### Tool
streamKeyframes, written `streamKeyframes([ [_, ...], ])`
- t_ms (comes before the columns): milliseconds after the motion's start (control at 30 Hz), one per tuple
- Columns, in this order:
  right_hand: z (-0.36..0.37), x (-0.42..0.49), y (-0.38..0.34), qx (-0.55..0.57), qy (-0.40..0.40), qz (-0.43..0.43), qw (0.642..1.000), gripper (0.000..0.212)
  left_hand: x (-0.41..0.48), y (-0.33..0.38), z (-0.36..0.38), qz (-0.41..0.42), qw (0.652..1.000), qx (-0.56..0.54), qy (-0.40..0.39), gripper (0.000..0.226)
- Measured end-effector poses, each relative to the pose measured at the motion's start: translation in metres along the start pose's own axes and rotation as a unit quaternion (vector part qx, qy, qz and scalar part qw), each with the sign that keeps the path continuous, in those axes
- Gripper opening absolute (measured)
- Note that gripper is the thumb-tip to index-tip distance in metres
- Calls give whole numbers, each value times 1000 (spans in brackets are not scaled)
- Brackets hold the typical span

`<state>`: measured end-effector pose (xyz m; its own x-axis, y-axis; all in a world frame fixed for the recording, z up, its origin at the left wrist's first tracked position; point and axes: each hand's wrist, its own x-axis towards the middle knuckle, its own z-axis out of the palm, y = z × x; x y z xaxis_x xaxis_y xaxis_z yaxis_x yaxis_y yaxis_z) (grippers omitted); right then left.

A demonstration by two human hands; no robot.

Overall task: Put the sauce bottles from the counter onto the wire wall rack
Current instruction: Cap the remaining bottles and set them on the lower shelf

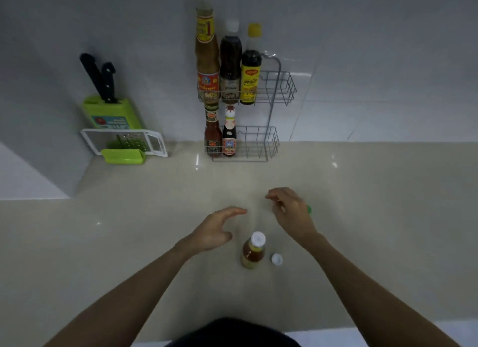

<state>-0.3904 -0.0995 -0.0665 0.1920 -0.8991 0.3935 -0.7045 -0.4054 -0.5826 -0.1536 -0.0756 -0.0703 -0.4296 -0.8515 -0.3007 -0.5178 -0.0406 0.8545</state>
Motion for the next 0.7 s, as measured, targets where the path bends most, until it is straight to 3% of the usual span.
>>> streamKeyframes([
  [167,5,-99,23,-63,-206,50,975,40,-33,13,51,17,998,-26,-60,79],
  [267,17,-130,35,-100,-256,1,961,34,-36,13,71,4,1000,-25,-4,71],
  [400,28,-139,47,-122,-268,27,955,17,-35,12,82,-10,997,-25,67,59],
  [500,23,-130,37,-69,-206,72,973,22,-40,15,83,-11,996,-24,91,52],
  [600,0,-94,3,72,-53,177,980,20,-46,21,78,-2,991,-25,131,43],
  [700,-31,-42,-52,285,51,219,932,7,-47,33,69,8,979,-59,196,42],
])
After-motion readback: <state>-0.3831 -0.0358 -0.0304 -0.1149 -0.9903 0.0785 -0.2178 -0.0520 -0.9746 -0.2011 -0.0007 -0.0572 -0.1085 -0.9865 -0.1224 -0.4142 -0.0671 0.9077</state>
